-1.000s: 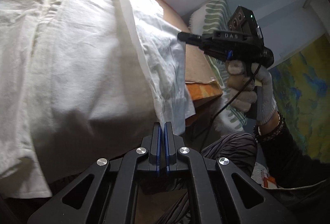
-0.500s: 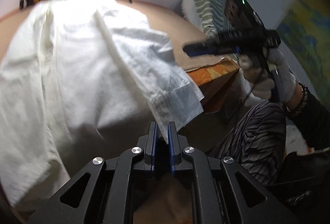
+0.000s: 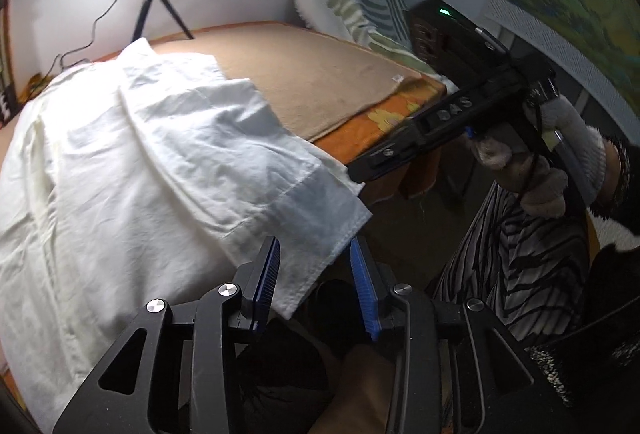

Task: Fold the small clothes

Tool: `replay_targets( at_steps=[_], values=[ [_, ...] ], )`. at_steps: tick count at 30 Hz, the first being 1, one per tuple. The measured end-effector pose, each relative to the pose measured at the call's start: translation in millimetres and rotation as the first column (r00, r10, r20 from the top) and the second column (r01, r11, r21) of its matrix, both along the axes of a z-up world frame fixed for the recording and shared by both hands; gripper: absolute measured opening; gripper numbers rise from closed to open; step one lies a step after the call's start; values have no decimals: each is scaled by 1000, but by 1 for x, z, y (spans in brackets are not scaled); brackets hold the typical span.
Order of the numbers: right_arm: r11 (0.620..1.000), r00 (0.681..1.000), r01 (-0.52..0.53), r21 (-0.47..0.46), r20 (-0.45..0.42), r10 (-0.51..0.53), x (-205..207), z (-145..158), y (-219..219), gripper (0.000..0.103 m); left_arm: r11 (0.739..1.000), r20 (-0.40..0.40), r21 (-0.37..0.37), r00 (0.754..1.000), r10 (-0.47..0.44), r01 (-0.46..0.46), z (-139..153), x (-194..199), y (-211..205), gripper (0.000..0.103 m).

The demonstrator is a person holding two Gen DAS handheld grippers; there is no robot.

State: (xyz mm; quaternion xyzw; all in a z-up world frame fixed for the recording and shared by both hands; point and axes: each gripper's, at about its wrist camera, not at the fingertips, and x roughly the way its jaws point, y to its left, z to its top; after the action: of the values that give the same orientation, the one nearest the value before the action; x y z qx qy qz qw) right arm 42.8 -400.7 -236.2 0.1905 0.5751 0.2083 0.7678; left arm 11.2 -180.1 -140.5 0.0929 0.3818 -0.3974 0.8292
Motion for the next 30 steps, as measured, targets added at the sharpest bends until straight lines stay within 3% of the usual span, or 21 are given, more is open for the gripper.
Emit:
replay_targets(
  at_steps=[1,2,3,7,11,17,19,21,24,26,28,29,30],
  values=[
    [1000,1000,0,22,-1,0,1,-2,0,23,1000,13,13,1000,-14,14,-1,-2,-4,41],
    [999,1000,-2,49,-5,3,2,-2,0,9,999,26,22,999,-25,24,-1,-5,-6,44],
    [997,1000,-3,78,-6,3,1,0,0,1,999,43,30,998,-35,34,-1,-7,-9,47],
    [988,1000,-18,153,26,14,-1,14,4,0,998,90,49,995,-51,47,-4,-11,-23,48],
    [985,998,-40,167,64,30,1,30,13,0,996,156,66,986,-63,53,-9,-13,-39,48],
    [980,996,-63,188,73,50,3,40,21,0,997,187,73,982,-9,-4,-15,0,-56,46],
    [978,997,-62,199,63,50,3,41,23,0,997,177,68,984,19,-32,-17,7,-56,17],
    [977,997,-67,202,57,57,4,41,19,0,998,138,12,989,56,-58,-17,18,-47,5],
    [971,994,-97,220,62,85,6,42,14,0,996,95,-60,993,76,-71,-11,26,-36,2],
    [969,992,-120,214,75,106,11,48,10,7,995,114,-73,990,80,-72,-4,23,-32,2],
    [976,990,-105,191,117,83,23,57,2,23,992,108,-100,990,94,-83,2,20,-25,2],
    [982,987,-90,168,148,65,31,61,-3,36,989,104,-115,989,106,-94,5,20,-20,2],
    [987,983,-78,144,176,52,43,64,-7,39,986,102,-128,988,119,-105,8,20,-16,2]
  ],
)
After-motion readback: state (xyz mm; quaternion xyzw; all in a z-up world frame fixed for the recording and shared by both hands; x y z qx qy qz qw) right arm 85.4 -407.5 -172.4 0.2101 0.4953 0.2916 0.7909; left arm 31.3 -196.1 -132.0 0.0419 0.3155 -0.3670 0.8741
